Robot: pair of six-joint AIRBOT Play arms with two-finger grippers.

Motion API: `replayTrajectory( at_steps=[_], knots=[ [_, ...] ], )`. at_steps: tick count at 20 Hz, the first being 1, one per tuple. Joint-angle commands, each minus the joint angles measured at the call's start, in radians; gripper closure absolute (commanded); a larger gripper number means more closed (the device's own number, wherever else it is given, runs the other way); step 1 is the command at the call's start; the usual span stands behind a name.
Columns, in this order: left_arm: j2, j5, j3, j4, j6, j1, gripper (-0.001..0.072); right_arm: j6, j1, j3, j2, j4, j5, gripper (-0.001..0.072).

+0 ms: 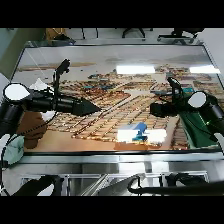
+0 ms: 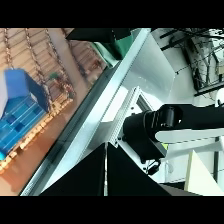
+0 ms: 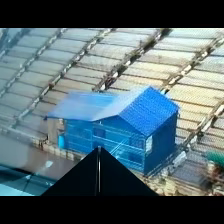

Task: Fold the shirts.

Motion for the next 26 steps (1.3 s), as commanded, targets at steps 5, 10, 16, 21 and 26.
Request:
replayTrajectory(
  at_steps=[5,10,16,21,26],
  knots=[
    [-0.006,0.023,0.048,0.175,-0.094,0.043,0.0697,0.001,0.001,-0.001,0.001,0.000,0.000,0.0695],
    [-0.063,0.083,0.271,0.852,-0.277,0.182,0.0183,0.001,0.001,-0.001,0.001,0.000,0.000,0.0695],
    [-0.314,0.138,0.309,1.114,-0.302,0.280,0.0006,0.001,0.001,-0.001,0.001,0.000,0.000,0.0695],
    [-0.539,0.208,0.309,1.278,-0.300,0.258,0.0006,0.001,0.001,-0.001,0.001,0.000,0.000,0.0695],
    [-0.676,0.208,0.311,1.303,-0.300,0.263,0.0008,0.001,0.001,-0.001,0.000,0.000,0.000,0.0695]
  ],
)
